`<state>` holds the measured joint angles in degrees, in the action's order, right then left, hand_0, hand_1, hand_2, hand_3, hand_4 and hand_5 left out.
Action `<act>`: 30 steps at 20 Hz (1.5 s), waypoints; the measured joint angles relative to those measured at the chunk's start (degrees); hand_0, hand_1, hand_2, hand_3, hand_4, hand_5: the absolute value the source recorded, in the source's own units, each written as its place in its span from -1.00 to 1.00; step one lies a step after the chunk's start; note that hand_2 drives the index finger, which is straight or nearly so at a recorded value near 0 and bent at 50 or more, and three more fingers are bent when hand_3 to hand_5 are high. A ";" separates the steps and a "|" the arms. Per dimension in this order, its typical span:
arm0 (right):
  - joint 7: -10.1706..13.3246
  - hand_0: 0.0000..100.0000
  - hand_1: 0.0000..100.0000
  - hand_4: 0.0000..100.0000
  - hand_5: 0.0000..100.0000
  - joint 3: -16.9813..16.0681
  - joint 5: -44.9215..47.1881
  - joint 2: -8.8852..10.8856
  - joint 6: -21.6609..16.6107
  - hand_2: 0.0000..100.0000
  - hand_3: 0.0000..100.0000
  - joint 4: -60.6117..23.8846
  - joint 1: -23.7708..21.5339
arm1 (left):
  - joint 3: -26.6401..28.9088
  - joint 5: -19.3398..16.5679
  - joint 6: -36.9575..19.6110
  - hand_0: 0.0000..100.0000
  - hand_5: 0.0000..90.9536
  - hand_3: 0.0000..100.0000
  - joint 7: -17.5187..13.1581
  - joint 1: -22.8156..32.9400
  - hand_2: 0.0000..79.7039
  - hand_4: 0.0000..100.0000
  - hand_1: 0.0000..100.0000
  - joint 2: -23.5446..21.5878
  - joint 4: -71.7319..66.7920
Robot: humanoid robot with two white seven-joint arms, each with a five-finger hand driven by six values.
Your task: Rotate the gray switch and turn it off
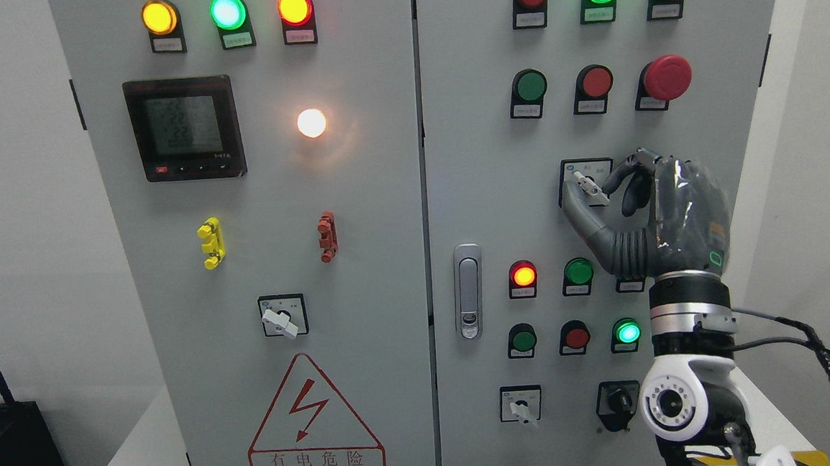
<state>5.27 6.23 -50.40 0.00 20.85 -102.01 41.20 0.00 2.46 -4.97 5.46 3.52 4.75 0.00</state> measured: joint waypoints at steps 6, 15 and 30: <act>0.04 -0.58 -0.02 0.77 1.00 0.06 -0.39 0.00 0.15 0.37 0.92 -0.02 0.01 | 0.00 0.00 0.00 -0.76 -1.00 -1.00 0.05 0.00 -1.00 -1.00 -0.22 0.00 0.00; 0.05 -0.56 0.00 0.77 1.00 0.13 -0.97 0.00 0.20 0.36 0.92 0.02 0.03 | 0.00 0.00 0.00 -0.76 -1.00 -1.00 -0.13 0.00 -1.00 -1.00 -0.22 0.00 0.00; 0.01 -0.44 -0.02 0.77 1.00 0.17 -1.17 0.00 0.22 0.37 0.93 0.08 0.13 | 0.00 0.00 0.00 -0.76 -1.00 -1.00 -0.25 0.00 -1.00 -1.00 -0.22 0.00 0.00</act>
<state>5.27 6.40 -51.57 0.00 21.07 -101.93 41.33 0.00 2.46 -4.97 5.21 3.52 4.75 0.00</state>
